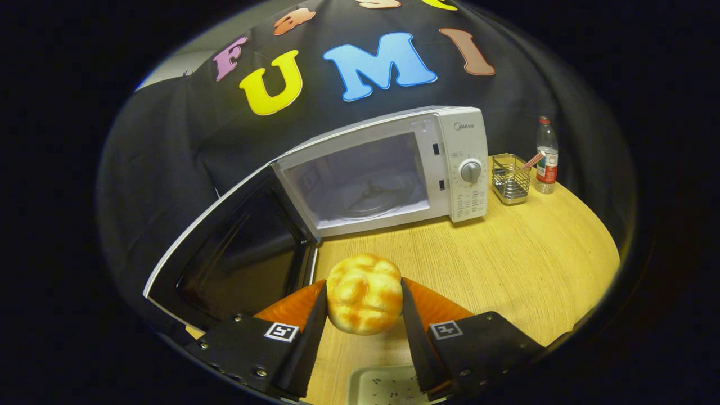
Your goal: Open the microwave, put the food inside, and close the microwave door.
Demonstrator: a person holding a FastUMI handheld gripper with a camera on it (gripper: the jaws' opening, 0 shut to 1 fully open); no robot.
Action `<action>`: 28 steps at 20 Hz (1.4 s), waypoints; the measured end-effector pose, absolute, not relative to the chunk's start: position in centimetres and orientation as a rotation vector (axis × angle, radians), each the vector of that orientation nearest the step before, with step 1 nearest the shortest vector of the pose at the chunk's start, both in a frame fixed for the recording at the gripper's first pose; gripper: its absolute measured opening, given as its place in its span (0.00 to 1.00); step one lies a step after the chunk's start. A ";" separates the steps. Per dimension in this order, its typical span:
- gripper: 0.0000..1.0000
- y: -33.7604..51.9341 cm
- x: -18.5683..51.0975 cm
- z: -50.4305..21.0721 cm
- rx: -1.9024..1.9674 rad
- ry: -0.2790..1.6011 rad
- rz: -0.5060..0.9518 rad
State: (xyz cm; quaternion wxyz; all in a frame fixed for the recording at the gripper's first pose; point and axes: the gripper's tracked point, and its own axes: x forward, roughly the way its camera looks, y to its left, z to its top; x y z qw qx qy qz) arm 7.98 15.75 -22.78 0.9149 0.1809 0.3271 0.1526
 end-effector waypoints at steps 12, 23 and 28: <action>0.70 19.4 18.0 -22.5 0.608 0.579 0.331; 0.72 21.5 26.3 -24.0 0.744 0.505 0.297; 0.72 22.1 29.8 -26.7 0.779 0.521 0.242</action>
